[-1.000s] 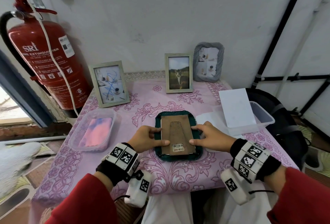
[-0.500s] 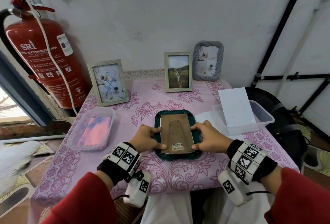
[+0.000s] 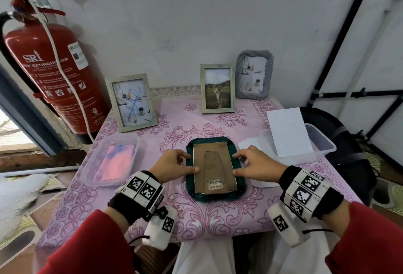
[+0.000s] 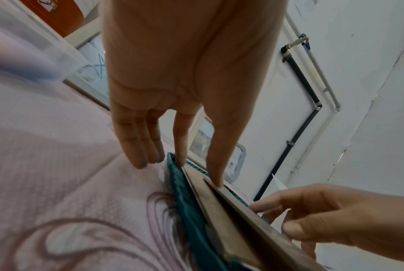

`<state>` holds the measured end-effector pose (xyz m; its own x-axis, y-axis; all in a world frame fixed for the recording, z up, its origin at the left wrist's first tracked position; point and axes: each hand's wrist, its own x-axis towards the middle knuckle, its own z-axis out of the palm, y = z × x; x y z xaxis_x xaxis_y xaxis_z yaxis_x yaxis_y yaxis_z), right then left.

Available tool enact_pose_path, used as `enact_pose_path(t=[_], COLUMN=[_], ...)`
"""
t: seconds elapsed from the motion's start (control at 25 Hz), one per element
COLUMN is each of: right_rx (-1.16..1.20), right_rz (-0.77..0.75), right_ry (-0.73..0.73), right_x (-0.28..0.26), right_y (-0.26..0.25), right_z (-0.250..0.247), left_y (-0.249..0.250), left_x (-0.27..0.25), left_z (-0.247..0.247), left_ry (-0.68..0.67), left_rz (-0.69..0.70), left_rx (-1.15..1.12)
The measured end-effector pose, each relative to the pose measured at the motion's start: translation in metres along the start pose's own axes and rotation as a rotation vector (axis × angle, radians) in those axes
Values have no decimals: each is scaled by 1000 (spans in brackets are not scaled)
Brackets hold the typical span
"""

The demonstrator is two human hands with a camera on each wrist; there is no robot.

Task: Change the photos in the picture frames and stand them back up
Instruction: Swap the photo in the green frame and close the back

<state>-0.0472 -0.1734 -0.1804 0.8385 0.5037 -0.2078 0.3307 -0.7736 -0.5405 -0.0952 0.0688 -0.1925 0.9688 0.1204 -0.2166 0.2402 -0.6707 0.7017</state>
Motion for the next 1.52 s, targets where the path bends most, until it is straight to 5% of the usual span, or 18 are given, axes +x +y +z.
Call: enact_pose_path(t=[0.16, 0.32, 1.52], right_rx=[4, -11, 276], right_rz=[22, 89, 44], right_ry=[160, 107, 90], right_x=[17, 31, 32], right_y=[-6, -4, 3], right_z=[3, 2, 2], left_y=[5, 1, -5], left_x=[16, 25, 23], left_z=[-1, 6, 12], left_ry=[120, 95, 185], left_rz=[33, 21, 90], left_rx=[150, 287, 59])
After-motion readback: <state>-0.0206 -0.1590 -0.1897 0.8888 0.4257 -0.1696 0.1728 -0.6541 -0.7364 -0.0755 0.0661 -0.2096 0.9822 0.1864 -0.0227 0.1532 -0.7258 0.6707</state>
